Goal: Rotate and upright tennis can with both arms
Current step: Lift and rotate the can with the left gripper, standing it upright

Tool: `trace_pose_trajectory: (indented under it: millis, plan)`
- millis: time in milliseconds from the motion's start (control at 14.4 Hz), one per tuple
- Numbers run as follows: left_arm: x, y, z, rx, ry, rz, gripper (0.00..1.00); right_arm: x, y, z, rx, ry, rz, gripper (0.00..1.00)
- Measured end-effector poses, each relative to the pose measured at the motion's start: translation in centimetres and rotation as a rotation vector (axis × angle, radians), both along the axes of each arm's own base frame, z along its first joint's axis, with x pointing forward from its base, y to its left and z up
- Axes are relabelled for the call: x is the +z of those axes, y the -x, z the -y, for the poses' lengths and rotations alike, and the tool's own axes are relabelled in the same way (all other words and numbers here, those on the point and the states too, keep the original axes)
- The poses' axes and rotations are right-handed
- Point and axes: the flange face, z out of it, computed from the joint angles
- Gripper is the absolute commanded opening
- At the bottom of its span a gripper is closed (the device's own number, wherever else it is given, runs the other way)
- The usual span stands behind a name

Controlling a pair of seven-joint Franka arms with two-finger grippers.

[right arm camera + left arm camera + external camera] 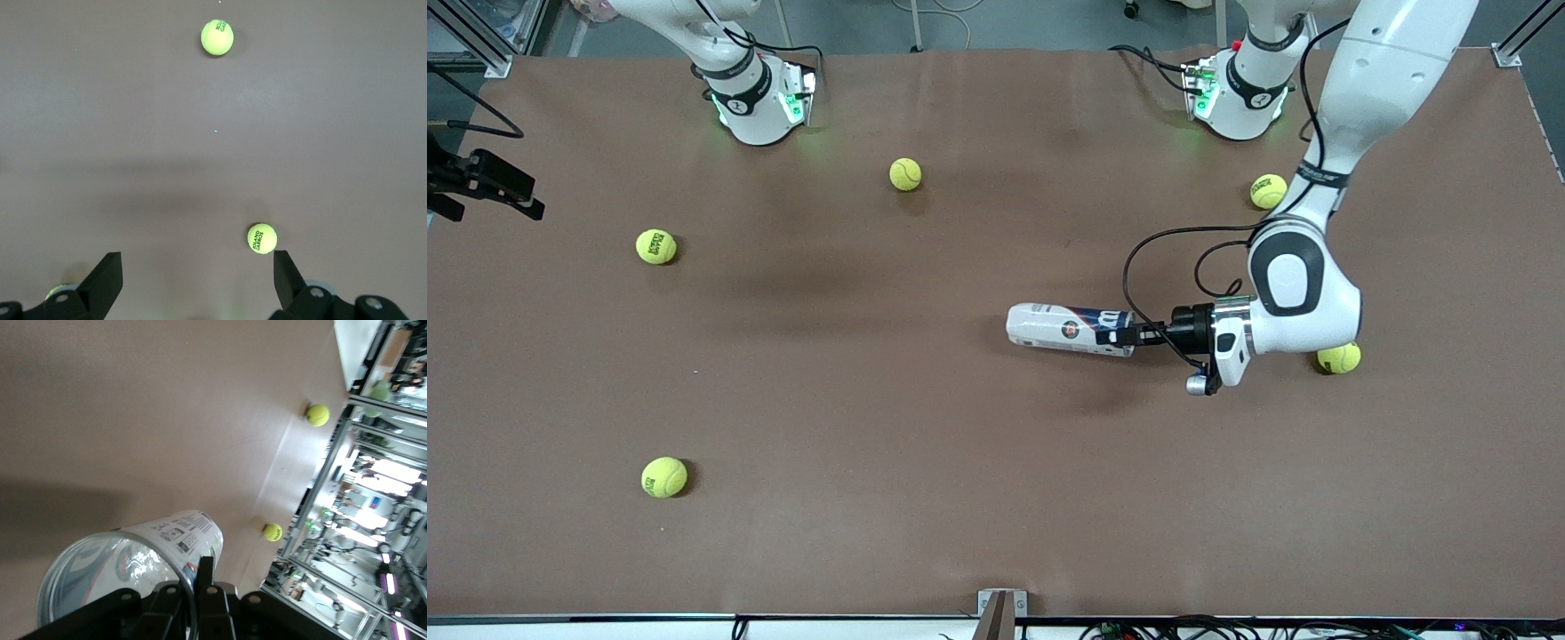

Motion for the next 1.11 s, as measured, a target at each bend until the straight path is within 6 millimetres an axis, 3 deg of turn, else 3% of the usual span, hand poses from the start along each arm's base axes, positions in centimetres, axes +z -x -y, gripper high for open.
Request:
trace_pose_trajectory:
  millis: [348, 626, 835, 1114]
  plan:
    - [8.3, -1.7, -0.2, -0.082, -0.302, -0.073, 0.0, 0.0, 0.0, 0.0, 0.0, 0.0, 0.0, 1.0]
    - [14.2, -1.4, 0.3, -0.113, -0.589, -0.087, 0.0, 0.0, 0.0, 0.0, 0.002, 0.0, 0.003, 1.0]
    - [17.0, 0.1, 3.6, -0.102, -0.782, -0.045, 0.0, 0.1, 0.0, 0.0, 0.002, 0.0, 0.006, 1.0]
    - [17.1, 3.8, 10.8, -0.061, -1.024, 0.025, 0.0, 0.1, 0.0, 0.0, 0.004, 0.0, 0.007, 1.0]
